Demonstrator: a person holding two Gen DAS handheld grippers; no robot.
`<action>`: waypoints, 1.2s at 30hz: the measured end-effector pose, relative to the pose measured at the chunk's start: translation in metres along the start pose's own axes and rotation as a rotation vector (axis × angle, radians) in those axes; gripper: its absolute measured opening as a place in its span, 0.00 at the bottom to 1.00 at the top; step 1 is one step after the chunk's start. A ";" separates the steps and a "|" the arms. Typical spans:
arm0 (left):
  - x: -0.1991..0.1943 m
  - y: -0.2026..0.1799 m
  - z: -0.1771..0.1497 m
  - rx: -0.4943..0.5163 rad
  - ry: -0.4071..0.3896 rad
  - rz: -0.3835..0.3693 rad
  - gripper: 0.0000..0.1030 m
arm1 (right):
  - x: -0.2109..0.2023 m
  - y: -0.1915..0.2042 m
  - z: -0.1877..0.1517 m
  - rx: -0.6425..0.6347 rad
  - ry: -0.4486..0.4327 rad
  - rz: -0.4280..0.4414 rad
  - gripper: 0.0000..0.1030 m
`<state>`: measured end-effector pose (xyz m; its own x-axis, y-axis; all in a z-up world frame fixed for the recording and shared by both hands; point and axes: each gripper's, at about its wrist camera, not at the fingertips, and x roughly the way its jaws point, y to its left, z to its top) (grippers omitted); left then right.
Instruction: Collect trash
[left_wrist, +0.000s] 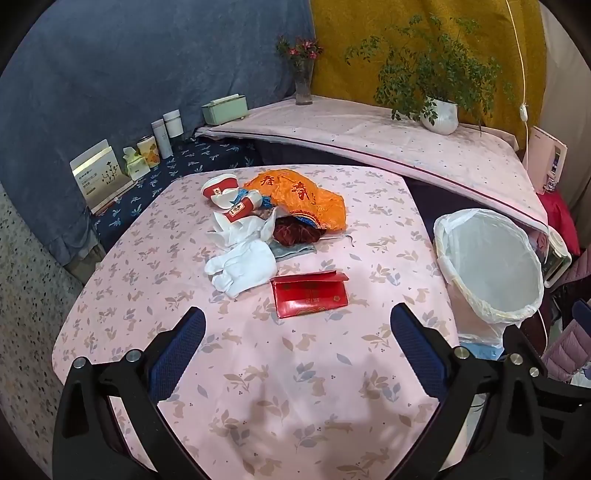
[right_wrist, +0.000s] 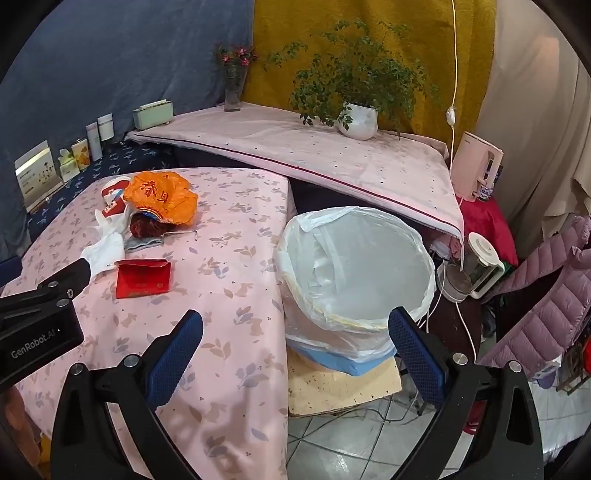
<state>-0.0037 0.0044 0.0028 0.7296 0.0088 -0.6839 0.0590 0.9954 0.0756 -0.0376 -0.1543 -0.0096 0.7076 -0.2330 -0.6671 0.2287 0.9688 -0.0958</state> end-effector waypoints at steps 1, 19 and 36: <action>-0.001 0.000 0.000 0.000 0.001 0.000 0.93 | 0.000 0.000 0.000 0.000 0.000 0.001 0.93; -0.002 0.000 -0.001 -0.003 -0.004 0.004 0.93 | -0.001 0.002 0.000 -0.003 0.002 0.007 0.93; -0.010 0.003 0.002 -0.013 -0.014 0.012 0.93 | -0.003 0.002 0.000 -0.002 -0.003 0.004 0.93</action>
<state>-0.0098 0.0070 0.0110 0.7394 0.0198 -0.6730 0.0413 0.9963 0.0747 -0.0394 -0.1518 -0.0082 0.7108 -0.2296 -0.6649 0.2249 0.9698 -0.0944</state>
